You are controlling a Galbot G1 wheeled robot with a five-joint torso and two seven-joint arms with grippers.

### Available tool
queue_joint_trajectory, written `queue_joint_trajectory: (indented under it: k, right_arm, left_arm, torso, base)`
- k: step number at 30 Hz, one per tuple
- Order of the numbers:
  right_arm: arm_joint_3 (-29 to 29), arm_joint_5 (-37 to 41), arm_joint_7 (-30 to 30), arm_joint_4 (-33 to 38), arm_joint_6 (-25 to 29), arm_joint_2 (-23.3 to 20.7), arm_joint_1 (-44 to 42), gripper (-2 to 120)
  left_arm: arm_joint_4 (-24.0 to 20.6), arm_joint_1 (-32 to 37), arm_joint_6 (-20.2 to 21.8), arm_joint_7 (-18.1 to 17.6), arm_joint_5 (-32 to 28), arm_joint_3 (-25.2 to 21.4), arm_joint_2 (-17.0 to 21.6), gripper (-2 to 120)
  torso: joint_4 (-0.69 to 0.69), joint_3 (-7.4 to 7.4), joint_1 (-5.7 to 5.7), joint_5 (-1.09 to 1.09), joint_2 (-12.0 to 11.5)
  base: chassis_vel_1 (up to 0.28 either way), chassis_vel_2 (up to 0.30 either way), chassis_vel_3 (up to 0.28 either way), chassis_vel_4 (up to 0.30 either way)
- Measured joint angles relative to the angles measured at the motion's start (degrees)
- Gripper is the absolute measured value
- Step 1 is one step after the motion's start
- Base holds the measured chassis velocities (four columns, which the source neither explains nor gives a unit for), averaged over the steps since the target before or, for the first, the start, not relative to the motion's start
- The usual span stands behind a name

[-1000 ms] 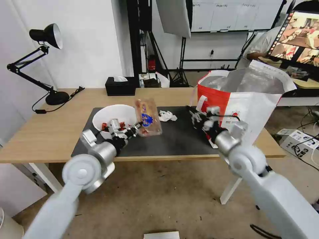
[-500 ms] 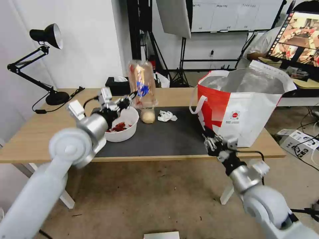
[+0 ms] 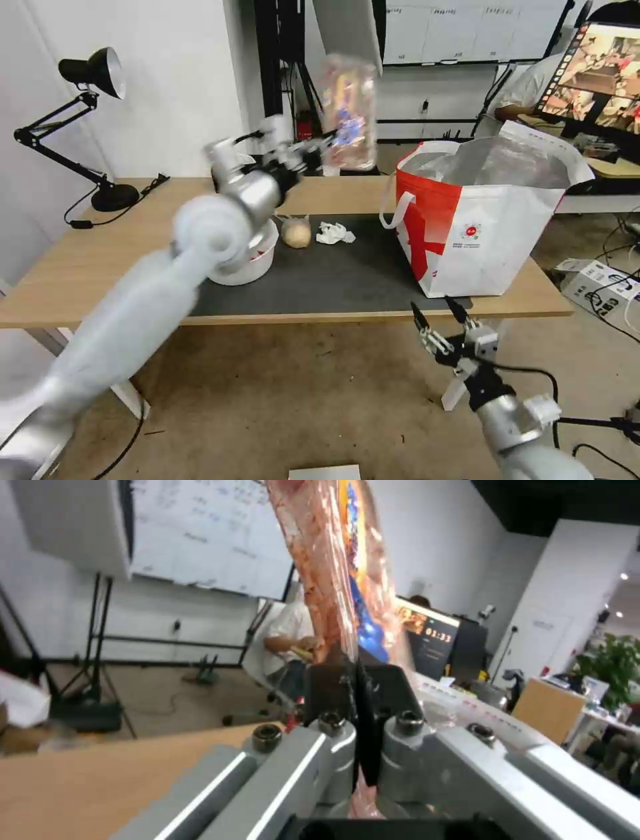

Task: Pick up the trash from the table and place it into the takeout bag.

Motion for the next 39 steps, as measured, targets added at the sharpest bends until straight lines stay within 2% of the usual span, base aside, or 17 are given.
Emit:
queue_joint_trajectory:
  k: [2, 3, 5, 8, 9, 10, 12, 13, 16, 22, 30, 33, 34, 37, 39]
  right_arm:
    - [0.0, -0.57, 0.0, -0.44, 0.19, 0.19, -0.26, 99]
    - [0.0, -0.57, 0.0, -0.44, 0.19, 0.19, -0.26, 99]
    - [-0.22, -0.99, -0.01, -0.82, 0.21, 0.22, -0.56, 100]
    - [-0.5, -1.33, -0.08, -1.08, 0.23, 0.16, -0.74, 100]
    - [-0.87, -1.46, -0.18, -1.33, 0.29, 0.05, -0.88, 100]
    - [-0.87, -1.46, -0.18, -1.33, 0.29, 0.05, -0.88, 100]
    - [-1.33, -1.5, -0.29, -1.7, 0.42, 0.03, -0.96, 100]
    - [-1.33, -1.5, -0.29, -1.7, 0.42, 0.03, -0.96, 100]
    - [-1.8, -1.51, -0.58, -2.3, 0.69, 0.06, -0.74, 100]
    - [-1.9, -1.22, -0.63, -2.83, 0.73, -0.36, -0.02, 100]
    - [-2.18, -1.03, -0.64, -3.52, 0.79, -0.75, 0.74, 100]
    - [-2.21, -1.01, -0.65, -3.53, 0.79, -0.97, 0.9, 100]
    - [-2.21, -1.01, -0.65, -3.53, 0.79, -0.97, 0.9, 100]
    - [-2.08, -0.99, -0.65, -3.53, 0.79, -1.1, 0.88, 100]
    - [-2.07, -0.99, -0.65, -3.53, 0.79, -1.11, 0.87, 100]
  left_arm:
    - [3.43, -3.48, -0.96, -0.02, 1.65, 3.98, -2.83, 0]
    - [3.43, -3.48, -0.96, -0.02, 1.65, 3.98, -2.83, 0]
    - [7.82, -6.8, -2.12, -0.43, 5.1, 9.07, -6.64, 0]
    - [10.37, -8.24, -2.62, -1.28, 6.81, 11.59, -8.93, 0]
    - [13.36, -9.44, -3.0, -2.12, 8.99, 13.97, -11.38, 0]
    - [13.36, -9.44, -3.0, -2.12, 8.99, 13.97, -11.38, 0]
    - [17.21, -10.51, -3.66, -2.95, 12.59, 15.88, -13.99, 0]
    - [17.21, -10.51, -3.66, -2.95, 12.59, 15.88, -13.99, 0]
    - [23.92, -11.98, -4.63, -3.74, 18.45, 17.58, -18.26, 0]
    - [26.1, -12.65, -4.78, -2.35, 20.67, 19.67, -19.61, 0]
    - [25.07, -12.36, -4.52, -0.47, 15.28, 20.23, -20.53, 0]
    - [24.42, -12.32, -4.25, -0.21, 13.91, 20.81, -20.61, 13]
    - [24.42, -12.32, -4.25, -0.21, 13.91, 20.81, -20.61, 13]
    - [24.16, -12.25, -3.98, -0.27, 12.12, 21.0, -20.91, 27]
    - [24.14, -12.25, -3.96, -0.29, 12.01, 21.0, -20.91, 29]
  torso:
    - [-0.01, 0.0, 0.0, 0.0, 0.0]
    - [-0.01, 0.0, 0.0, 0.0, 0.0]
    - [-0.01, 0.0, 0.0, 0.0, 0.0]
    - [-0.01, 0.0, 0.0, 0.0, 0.0]
    - [-0.01, 0.0, 0.0, 0.0, 0.0]
    - [-0.01, 0.0, 0.0, 0.0, 0.0]
    - [-0.01, 0.0, 0.0, 0.0, 0.0]
    - [-0.01, 0.0, 0.0, 0.0, 0.0]
    - [-0.01, 0.0, 0.0, 0.0, 0.0]
    - [0.01, 0.0, 0.01, -0.02, 0.0]
    - [-0.01, 0.0, 0.0, -0.01, 0.0]
    - [0.0, 0.0, 0.0, -0.02, 0.01]
    - [0.0, 0.0, 0.0, -0.02, 0.01]
    - [-0.01, 0.0, 0.0, -0.01, 0.01]
    - [-0.01, 0.0, 0.0, -0.02, 0.01]
  base:
    - [0.0, 0.0, 0.0, 0.0]
    - [0.0, 0.0, 0.0, 0.0]
    - [0.0, 0.0, 0.0, 0.0]
    - [0.0, 0.0, 0.0, 0.0]
    - [0.0, 0.0, 0.0, 0.0]
    - [0.0, 0.0, 0.0, 0.0]
    - [0.0, 0.0, 0.0, 0.0]
    - [0.0, 0.0, 0.0, 0.0]
    - [0.0, 0.0, 0.0, 0.0]
    - [0.0, 0.0, 0.0, 0.0]
    - [0.0, 0.0, 0.0, 0.0]
    - [0.0, 0.0, 0.0, 0.0]
    - [0.0, 0.0, 0.0, 0.0]
    - [0.0, 0.0, 0.0, 0.0]
    - [0.0, 0.0, 0.0, 0.0]
